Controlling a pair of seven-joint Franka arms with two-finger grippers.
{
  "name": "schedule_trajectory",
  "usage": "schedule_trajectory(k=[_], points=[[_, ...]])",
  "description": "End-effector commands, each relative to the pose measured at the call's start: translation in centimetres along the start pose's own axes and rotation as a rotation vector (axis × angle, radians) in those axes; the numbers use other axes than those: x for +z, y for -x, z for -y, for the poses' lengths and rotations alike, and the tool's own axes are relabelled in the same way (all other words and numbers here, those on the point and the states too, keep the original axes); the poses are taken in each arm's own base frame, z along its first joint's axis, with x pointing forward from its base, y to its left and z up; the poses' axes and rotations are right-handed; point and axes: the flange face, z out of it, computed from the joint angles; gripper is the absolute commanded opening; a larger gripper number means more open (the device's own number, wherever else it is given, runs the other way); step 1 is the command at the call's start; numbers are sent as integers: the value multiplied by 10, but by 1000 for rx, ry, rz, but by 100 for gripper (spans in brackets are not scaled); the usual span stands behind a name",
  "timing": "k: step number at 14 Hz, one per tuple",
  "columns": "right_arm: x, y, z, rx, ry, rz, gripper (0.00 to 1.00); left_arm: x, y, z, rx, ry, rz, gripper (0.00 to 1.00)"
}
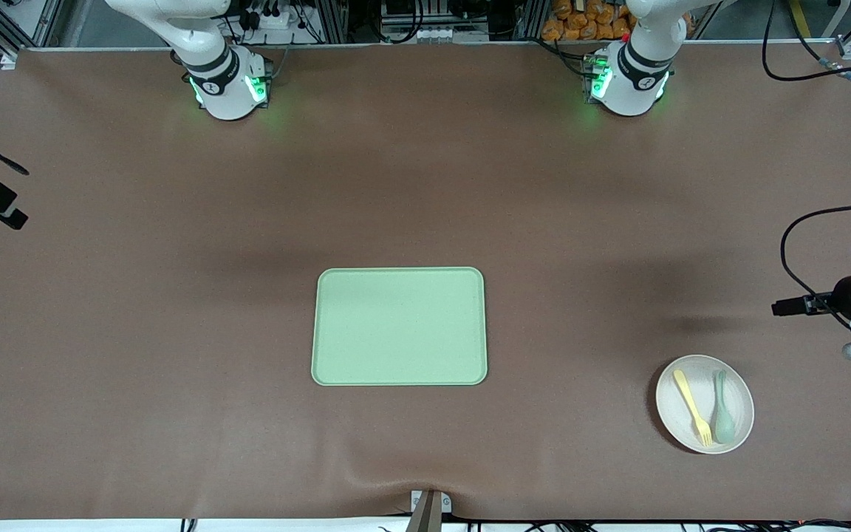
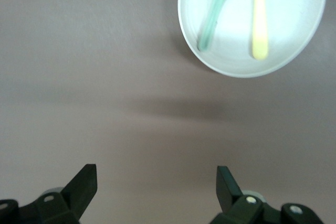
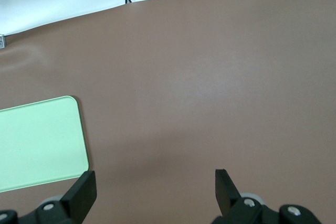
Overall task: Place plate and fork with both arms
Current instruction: 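Move the left gripper down toward the white plate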
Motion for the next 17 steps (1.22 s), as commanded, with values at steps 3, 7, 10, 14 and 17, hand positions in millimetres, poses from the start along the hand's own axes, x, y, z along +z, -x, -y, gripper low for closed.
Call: schedule_trajectory(k=[3, 7, 10, 14, 17], points=[[-5, -2, -2, -6, 8, 1, 100, 34, -28, 2, 19, -15, -86, 100], [-5, -2, -2, -6, 8, 1, 100, 46, -34, 19, -6, -11, -133, 100], [-5, -2, -2, -6, 8, 1, 100, 50, -40, 19, -20, -10, -170, 100], [-5, -2, -2, -6, 6, 1, 100, 58, -47, 19, -28, -9, -214, 100], [-5, -2, -1, -7, 6, 1, 100, 73, -51, 23, -25, -4, -221, 100]])
